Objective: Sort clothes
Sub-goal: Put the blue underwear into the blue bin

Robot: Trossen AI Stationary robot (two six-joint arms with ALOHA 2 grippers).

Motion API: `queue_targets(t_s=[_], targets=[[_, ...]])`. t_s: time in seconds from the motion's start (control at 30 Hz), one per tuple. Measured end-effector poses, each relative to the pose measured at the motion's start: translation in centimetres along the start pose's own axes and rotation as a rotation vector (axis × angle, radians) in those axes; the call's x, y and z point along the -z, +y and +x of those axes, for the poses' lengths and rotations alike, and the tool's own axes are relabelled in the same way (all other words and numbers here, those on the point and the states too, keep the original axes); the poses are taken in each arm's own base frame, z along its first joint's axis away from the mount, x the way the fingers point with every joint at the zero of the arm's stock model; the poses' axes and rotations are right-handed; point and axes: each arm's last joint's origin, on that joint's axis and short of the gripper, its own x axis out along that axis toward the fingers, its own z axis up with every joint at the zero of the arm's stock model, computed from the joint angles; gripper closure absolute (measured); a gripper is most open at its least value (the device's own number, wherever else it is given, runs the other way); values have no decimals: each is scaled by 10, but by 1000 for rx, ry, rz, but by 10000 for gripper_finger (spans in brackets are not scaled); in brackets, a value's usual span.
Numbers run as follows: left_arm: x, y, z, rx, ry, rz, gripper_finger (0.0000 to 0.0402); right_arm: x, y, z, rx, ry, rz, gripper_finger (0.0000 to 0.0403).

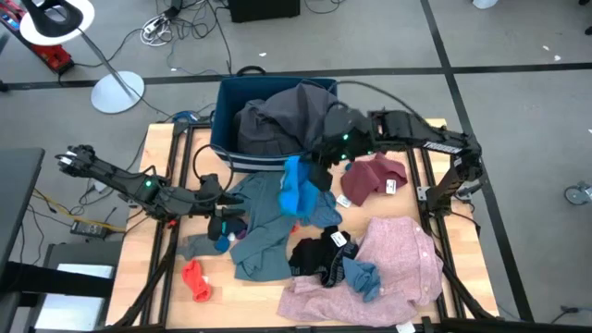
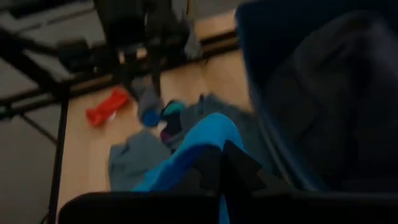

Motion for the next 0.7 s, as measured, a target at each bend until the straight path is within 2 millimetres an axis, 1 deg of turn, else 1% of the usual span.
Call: queue_targets(t_s=[0.13, 0.37, 0.47, 0.53, 0.63, 0.7], targets=[[0, 0, 0, 0, 1, 4, 238, -17, -5, -15, 14, -111, -2, 403], [0, 0, 0, 0, 1, 6, 238, -53, -23, -48, 54, -400, 1, 403], [0, 0, 0, 0, 2, 6, 238, -67, -34, -60, 107, -534, -1, 403], [0, 0, 0, 0, 2, 6, 238, -74, -43, -64, 147, -600, 3, 402], [0, 0, 0, 0, 3, 7, 238, -81, -59, -68, 195, -664, 16, 402], [0, 0, 0, 1, 3, 7, 238, -83, -70, -69, 228, -673, 28, 402]])
